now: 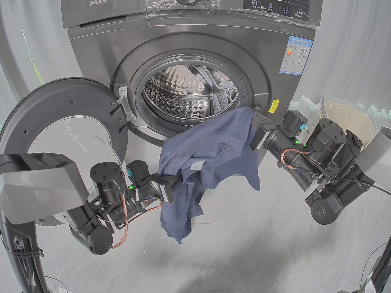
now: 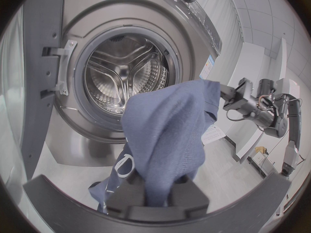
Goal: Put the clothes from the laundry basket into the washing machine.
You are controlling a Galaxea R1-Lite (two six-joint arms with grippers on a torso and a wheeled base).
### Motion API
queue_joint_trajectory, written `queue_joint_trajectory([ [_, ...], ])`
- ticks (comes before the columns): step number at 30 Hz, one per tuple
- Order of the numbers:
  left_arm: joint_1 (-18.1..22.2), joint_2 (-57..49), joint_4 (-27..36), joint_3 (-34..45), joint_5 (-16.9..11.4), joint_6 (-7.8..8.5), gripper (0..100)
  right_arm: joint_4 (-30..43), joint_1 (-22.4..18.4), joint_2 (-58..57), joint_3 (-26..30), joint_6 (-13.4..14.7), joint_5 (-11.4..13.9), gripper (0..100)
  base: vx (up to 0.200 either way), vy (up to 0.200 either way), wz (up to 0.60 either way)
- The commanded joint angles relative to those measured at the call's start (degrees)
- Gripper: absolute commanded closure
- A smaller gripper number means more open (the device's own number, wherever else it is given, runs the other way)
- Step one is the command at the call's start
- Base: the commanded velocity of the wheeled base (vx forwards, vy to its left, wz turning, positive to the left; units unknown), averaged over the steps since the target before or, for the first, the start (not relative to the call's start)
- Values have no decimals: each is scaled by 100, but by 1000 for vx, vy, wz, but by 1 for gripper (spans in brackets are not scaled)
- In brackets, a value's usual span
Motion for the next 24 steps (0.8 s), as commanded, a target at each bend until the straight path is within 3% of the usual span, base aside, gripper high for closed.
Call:
queue_joint_trajectory([
  [1,135,902,-3,-701,-102,-44,0,-25,286,-52,274,-3,181,100,0,0,0],
  [9,153,1631,-3,-1527,-67,-26,0,-25,488,-219,1012,-29,365,100,0,0,0],
  [14,100,1755,-3,-1632,-58,0,0,19,646,-210,889,-29,286,100,0,0,0],
  [19,-14,1684,-3,-1518,-5,53,0,89,751,-166,415,-20,-4,100,0,0,0],
  [23,-41,1482,-12,-1307,-5,220,0,159,743,-148,195,-20,-57,100,0,0,0],
  [24,-41,1350,-12,-1105,-5,413,0,256,699,-148,63,-20,-74,100,0,0,0],
])
